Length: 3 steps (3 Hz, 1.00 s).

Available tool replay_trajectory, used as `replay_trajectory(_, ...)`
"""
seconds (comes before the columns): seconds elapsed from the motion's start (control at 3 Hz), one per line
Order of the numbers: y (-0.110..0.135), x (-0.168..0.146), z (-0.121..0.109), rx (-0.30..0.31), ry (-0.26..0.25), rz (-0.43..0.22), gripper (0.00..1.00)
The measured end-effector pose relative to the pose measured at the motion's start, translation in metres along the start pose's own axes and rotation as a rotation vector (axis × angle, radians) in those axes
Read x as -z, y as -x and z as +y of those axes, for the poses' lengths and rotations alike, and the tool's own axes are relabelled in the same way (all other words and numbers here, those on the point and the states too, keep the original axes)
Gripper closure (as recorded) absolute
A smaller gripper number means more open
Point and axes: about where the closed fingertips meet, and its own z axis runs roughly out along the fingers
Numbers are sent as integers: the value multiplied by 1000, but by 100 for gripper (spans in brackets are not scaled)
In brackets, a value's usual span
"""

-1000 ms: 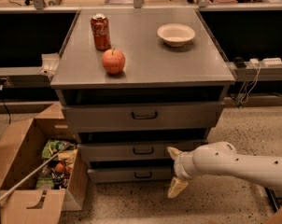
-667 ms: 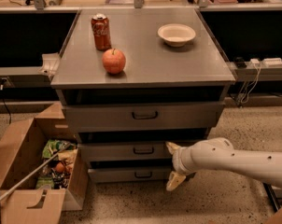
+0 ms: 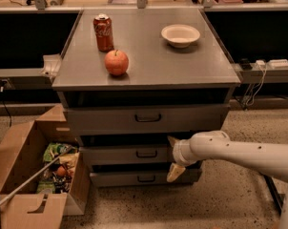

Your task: Open middle drawer

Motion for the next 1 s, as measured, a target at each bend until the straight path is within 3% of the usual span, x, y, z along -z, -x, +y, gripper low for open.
replay_trajectory(0.33, -5, -28, -10, -32, 42, 2, 27)
replay_trajectory(0.67, -11, -45, -5, -57, 71, -1, 50)
replay_trajectory(1.0, -15, -42, -3, -72, 66, -4, 81)
